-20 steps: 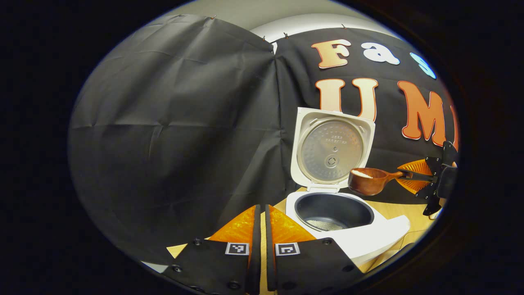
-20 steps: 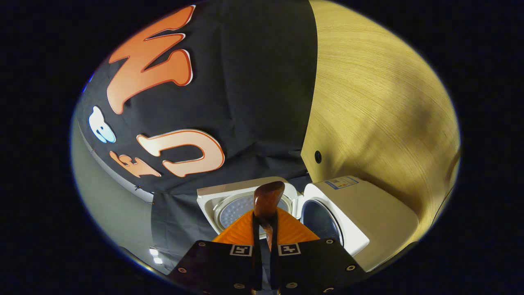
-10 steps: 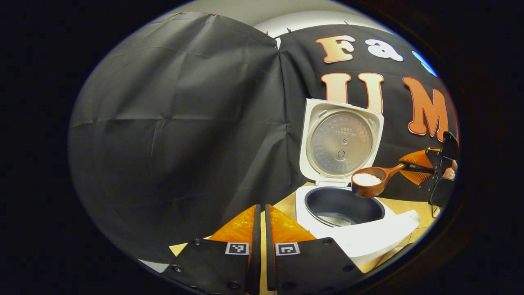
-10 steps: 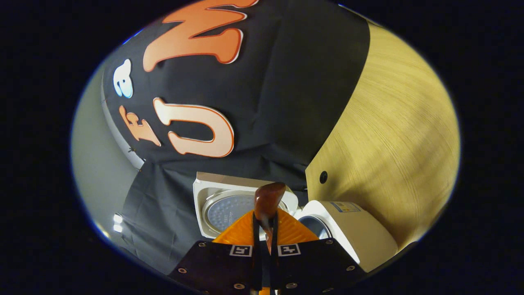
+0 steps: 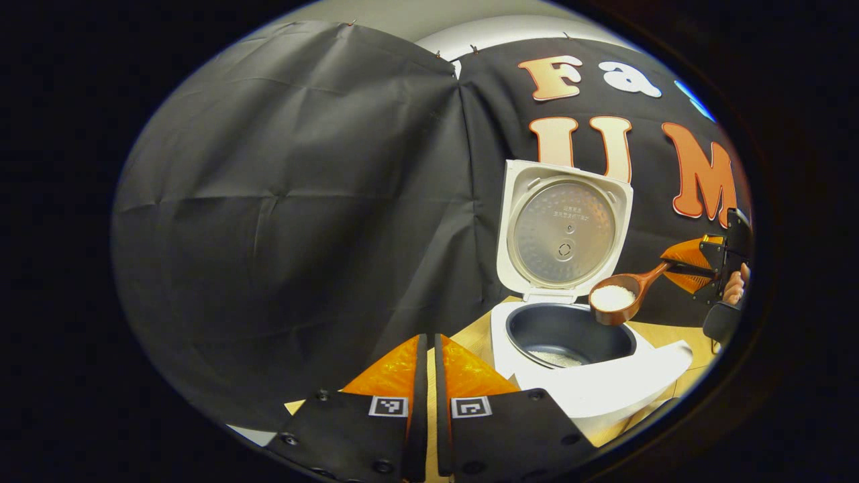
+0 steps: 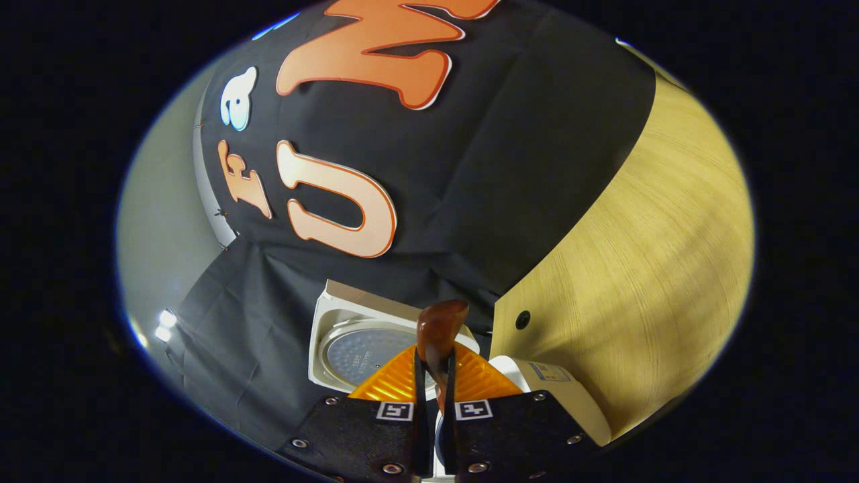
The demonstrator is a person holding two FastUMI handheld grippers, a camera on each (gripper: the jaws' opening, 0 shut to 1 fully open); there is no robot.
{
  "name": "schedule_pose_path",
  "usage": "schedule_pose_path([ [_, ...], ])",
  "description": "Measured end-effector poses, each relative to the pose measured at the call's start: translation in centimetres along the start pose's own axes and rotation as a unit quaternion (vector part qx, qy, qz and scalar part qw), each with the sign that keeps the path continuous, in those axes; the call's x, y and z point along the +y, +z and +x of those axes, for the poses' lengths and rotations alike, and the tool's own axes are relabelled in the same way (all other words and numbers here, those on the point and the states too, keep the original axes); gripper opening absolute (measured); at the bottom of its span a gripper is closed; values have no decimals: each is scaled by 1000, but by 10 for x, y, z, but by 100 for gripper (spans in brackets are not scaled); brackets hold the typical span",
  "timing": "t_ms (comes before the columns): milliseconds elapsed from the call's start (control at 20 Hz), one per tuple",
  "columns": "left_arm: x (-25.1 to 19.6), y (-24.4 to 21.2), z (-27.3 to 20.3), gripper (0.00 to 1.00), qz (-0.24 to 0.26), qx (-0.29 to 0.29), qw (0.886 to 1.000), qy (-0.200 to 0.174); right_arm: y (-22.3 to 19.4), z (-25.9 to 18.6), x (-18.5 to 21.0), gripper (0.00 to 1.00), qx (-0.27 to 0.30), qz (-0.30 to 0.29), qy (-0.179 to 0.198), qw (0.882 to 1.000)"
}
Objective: Close the left gripper, press the button to open the rice cooker; take a wooden spoon from the chopstick holder with the right hand, scoop a spoonful of rice and pour it into the rice cooker, then put the wooden spoon back into the chopstick holder.
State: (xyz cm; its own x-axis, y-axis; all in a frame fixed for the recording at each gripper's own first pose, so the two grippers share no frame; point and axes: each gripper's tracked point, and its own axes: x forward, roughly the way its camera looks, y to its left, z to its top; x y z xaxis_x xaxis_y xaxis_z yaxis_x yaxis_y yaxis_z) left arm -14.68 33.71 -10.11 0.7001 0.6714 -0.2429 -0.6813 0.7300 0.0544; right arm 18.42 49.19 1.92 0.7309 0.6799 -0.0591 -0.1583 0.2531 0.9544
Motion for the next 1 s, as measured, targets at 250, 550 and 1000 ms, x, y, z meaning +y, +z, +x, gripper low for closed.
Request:
schedule_pose_path([
  [250,4,6,-5,10,2,-9,1000,5,2,1,21,8,-8,-101,16,995],
  [550,8,12,-12,10,5,-14,1000,10,-1,1,41,8,-2,-176,43,983],
  [1000,11,23,-20,10,18,-27,999,15,-1,-5,57,8,-18,-306,74,949],
])
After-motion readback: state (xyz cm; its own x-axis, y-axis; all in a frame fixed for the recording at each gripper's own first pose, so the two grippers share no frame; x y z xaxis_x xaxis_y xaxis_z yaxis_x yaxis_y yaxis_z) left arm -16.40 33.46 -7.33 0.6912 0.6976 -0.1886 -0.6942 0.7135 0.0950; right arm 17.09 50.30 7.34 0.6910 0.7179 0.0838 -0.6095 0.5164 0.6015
